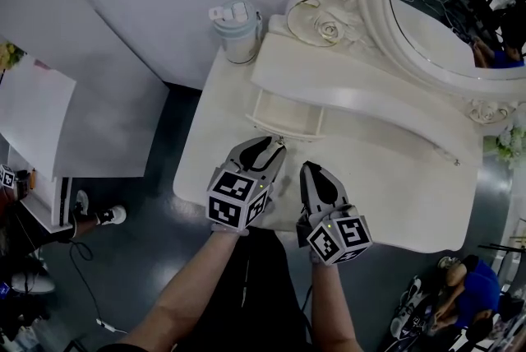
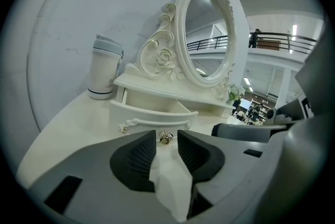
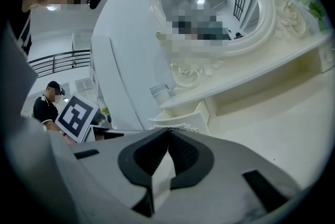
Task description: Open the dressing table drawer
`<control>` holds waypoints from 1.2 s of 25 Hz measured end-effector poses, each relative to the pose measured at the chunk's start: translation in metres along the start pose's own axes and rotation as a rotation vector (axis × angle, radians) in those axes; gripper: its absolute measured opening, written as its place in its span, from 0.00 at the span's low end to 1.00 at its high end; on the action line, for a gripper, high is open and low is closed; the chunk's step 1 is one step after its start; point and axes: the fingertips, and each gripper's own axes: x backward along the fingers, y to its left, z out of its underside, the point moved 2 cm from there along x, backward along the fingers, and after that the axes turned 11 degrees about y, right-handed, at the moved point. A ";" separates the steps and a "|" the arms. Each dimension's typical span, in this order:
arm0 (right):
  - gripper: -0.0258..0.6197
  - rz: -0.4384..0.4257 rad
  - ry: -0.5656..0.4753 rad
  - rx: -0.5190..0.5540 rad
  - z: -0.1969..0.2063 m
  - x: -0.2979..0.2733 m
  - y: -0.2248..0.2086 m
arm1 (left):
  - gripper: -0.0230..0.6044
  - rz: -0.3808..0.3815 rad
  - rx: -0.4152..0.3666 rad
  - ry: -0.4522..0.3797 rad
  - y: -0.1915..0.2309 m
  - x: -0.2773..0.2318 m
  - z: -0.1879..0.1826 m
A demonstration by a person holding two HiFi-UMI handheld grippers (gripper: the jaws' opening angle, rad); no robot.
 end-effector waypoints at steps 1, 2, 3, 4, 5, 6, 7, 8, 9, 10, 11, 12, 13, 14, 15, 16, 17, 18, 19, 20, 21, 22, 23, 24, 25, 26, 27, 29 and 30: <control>0.05 -0.002 -0.007 0.007 -0.003 0.001 0.001 | 0.24 -0.004 -0.009 -0.006 0.000 0.003 0.000; 0.05 -0.005 -0.016 0.015 -0.006 0.003 0.003 | 0.18 -0.007 -0.018 -0.013 0.001 0.007 0.000; 0.05 -0.008 -0.024 0.022 -0.010 0.005 0.005 | 0.10 -0.009 -0.025 -0.021 0.001 0.011 -0.001; 0.05 -0.011 -0.032 0.032 -0.015 0.006 0.007 | 0.06 -0.011 -0.030 -0.031 0.002 0.015 -0.003; 0.05 -0.013 -0.038 0.043 -0.019 0.008 0.010 | 0.04 -0.011 -0.033 -0.041 0.002 0.019 -0.005; 0.05 -0.014 -0.043 0.057 -0.023 0.009 0.013 | 0.04 -0.007 -0.035 -0.052 0.002 0.024 -0.007; 0.05 -0.015 -0.046 0.072 -0.027 0.011 0.016 | 0.04 -0.002 -0.037 -0.063 0.003 0.028 -0.010; 0.04 -0.016 -0.048 0.087 -0.030 0.011 0.020 | 0.04 0.005 -0.040 -0.075 0.003 0.033 -0.013; 0.04 -0.016 -0.051 0.102 -0.035 0.012 0.023 | 0.04 0.010 -0.045 -0.088 0.003 0.038 -0.016; 0.04 -0.017 -0.054 0.116 -0.039 0.013 0.027 | 0.04 0.016 -0.051 -0.101 0.003 0.043 -0.020; 0.04 -0.017 -0.058 0.129 -0.044 0.015 0.031 | 0.04 0.021 -0.056 -0.115 0.002 0.048 -0.025; 0.04 -0.017 -0.062 0.142 -0.048 0.016 0.034 | 0.04 0.027 -0.061 -0.129 0.001 0.054 -0.030; 0.04 -0.016 -0.067 0.153 -0.053 0.018 0.037 | 0.04 0.033 -0.066 -0.142 0.000 0.059 -0.034; 0.04 -0.015 -0.072 0.162 -0.057 0.020 0.041 | 0.04 0.039 -0.072 -0.154 -0.001 0.065 -0.039; 0.04 -0.015 -0.078 0.172 -0.061 0.021 0.044 | 0.04 0.046 -0.078 -0.165 -0.002 0.070 -0.043; 0.04 -0.014 -0.083 0.182 -0.065 0.023 0.048 | 0.04 0.053 -0.082 -0.175 -0.003 0.076 -0.047; 0.04 -0.013 -0.087 0.191 -0.070 0.025 0.051 | 0.04 0.059 -0.085 -0.185 -0.004 0.081 -0.051; 0.04 -0.012 -0.092 0.201 -0.074 0.027 0.055 | 0.04 0.065 -0.087 -0.194 -0.004 0.086 -0.055; 0.04 -0.012 -0.097 0.211 -0.078 0.029 0.058 | 0.04 0.070 -0.089 -0.205 -0.005 0.091 -0.059; 0.04 -0.013 -0.101 0.219 -0.081 0.031 0.062 | 0.04 0.075 -0.090 -0.216 -0.006 0.096 -0.063; 0.04 -0.013 -0.105 0.226 -0.085 0.033 0.066 | 0.04 0.079 -0.091 -0.227 -0.006 0.101 -0.066; 0.04 -0.013 -0.108 0.233 -0.088 0.036 0.069 | 0.04 0.084 -0.092 -0.237 -0.007 0.106 -0.070; 0.04 -0.012 -0.109 0.241 -0.092 0.038 0.073 | 0.04 0.091 -0.091 -0.245 -0.008 0.110 -0.073; 0.04 -0.011 -0.109 0.248 -0.095 0.040 0.076 | 0.04 0.098 -0.089 -0.253 -0.009 0.114 -0.076; 0.04 -0.010 -0.109 0.256 -0.098 0.042 0.079 | 0.04 0.104 -0.087 -0.260 -0.010 0.119 -0.079; 0.04 -0.010 -0.111 0.263 -0.102 0.044 0.083 | 0.04 0.110 -0.085 -0.267 -0.011 0.123 -0.082; 0.04 -0.011 -0.114 0.270 -0.105 0.046 0.086 | 0.04 0.116 -0.085 -0.274 -0.011 0.127 -0.085; 0.04 -0.012 -0.124 0.282 -0.111 0.050 0.091 | 0.04 0.126 -0.089 -0.289 -0.013 0.136 -0.091; 0.04 -0.012 -0.130 0.287 -0.114 0.052 0.093 | 0.04 0.131 -0.093 -0.295 -0.014 0.139 -0.094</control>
